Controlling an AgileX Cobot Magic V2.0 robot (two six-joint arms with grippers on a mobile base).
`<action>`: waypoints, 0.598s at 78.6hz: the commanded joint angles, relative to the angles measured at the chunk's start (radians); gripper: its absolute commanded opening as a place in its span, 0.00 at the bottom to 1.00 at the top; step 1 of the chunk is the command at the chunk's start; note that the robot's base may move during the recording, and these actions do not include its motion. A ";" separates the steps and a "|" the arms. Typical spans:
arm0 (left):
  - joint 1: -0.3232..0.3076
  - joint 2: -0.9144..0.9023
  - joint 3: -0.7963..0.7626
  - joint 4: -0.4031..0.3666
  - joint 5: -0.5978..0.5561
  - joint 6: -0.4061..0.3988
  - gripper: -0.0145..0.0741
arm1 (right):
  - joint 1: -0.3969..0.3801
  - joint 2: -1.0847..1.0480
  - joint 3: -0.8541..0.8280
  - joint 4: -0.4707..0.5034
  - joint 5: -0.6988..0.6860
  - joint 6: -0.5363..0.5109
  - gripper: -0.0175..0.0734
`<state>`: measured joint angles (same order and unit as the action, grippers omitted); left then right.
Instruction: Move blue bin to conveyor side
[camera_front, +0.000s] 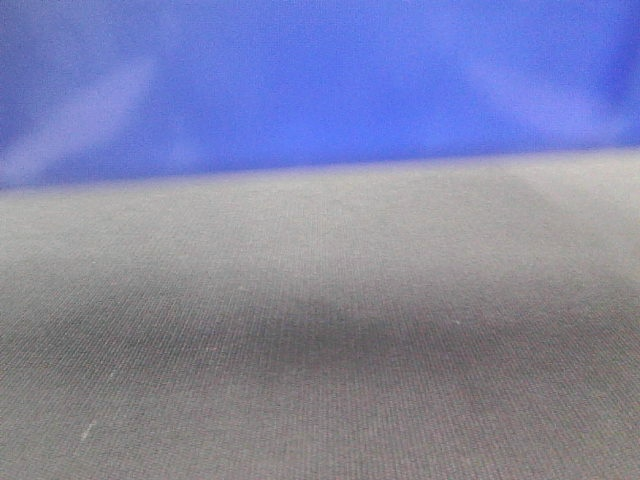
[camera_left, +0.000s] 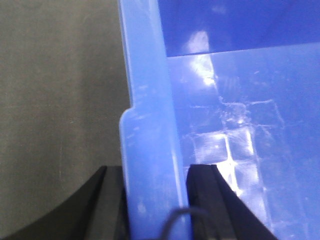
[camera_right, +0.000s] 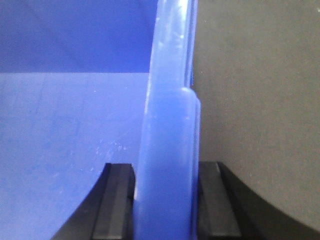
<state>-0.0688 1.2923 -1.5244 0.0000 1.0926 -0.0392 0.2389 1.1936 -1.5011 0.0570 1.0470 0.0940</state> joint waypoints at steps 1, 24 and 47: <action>0.003 0.045 -0.016 0.028 -0.131 0.014 0.15 | -0.006 0.047 -0.014 -0.037 -0.153 -0.022 0.10; 0.003 0.210 -0.016 0.079 -0.225 0.014 0.15 | -0.006 0.253 -0.014 -0.037 -0.188 -0.024 0.10; 0.003 0.275 -0.016 0.079 -0.243 0.014 0.19 | -0.006 0.360 -0.014 -0.037 -0.188 -0.024 0.25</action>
<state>-0.0668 1.5845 -1.5244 0.0808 0.9207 -0.0373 0.2354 1.5725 -1.4992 0.0309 0.9447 0.0835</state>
